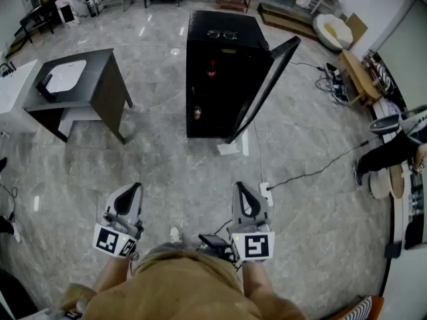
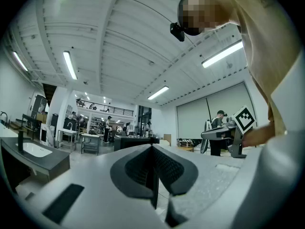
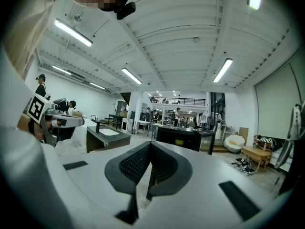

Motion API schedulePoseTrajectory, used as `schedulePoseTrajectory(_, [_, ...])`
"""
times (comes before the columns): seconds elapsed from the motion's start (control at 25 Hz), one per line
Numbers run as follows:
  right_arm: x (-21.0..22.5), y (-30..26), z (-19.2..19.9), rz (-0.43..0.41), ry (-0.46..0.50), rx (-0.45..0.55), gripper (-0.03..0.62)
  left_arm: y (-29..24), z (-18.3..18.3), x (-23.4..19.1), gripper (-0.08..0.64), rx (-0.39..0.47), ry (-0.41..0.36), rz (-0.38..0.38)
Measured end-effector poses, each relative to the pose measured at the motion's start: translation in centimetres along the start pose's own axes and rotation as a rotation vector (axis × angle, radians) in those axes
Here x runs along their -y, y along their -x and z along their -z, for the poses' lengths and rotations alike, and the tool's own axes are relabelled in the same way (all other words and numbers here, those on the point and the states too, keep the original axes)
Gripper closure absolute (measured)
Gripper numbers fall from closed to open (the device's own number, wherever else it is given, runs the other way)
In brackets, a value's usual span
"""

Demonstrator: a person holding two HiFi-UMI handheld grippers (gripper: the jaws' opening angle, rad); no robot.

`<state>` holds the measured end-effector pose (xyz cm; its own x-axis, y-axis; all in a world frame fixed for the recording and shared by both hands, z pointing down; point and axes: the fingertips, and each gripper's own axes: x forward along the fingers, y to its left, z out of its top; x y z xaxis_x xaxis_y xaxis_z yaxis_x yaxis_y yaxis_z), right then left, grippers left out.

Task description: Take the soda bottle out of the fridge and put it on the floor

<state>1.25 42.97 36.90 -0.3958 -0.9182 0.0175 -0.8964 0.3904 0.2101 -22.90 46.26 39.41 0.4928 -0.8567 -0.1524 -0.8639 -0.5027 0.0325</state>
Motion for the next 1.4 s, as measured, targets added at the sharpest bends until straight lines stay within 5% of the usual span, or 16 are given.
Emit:
schedulePoseTrajectory(0.44, [-1.6, -0.7, -0.2, 0.032, -0.014, -0.017, 0.592, -0.6, 0.0, -2.6, 0.558, -0.008, -0.005, 0.042])
schedulePoseTrajectory(0.84, [3.1, -0.6, -1.5, 0.184, 0.036, -0.028, 0.591, -0.9, 2.4, -6.2, 0.558, -0.02, 0.043, 0.086])
schedulePoseTrajectory(1.4, [-0.7, -4.6, -0.9, 0.134, 0.036, -0.053, 0.589, -3.1, 3.6, -8.2, 0.558, 0.001, 0.077, 0.124])
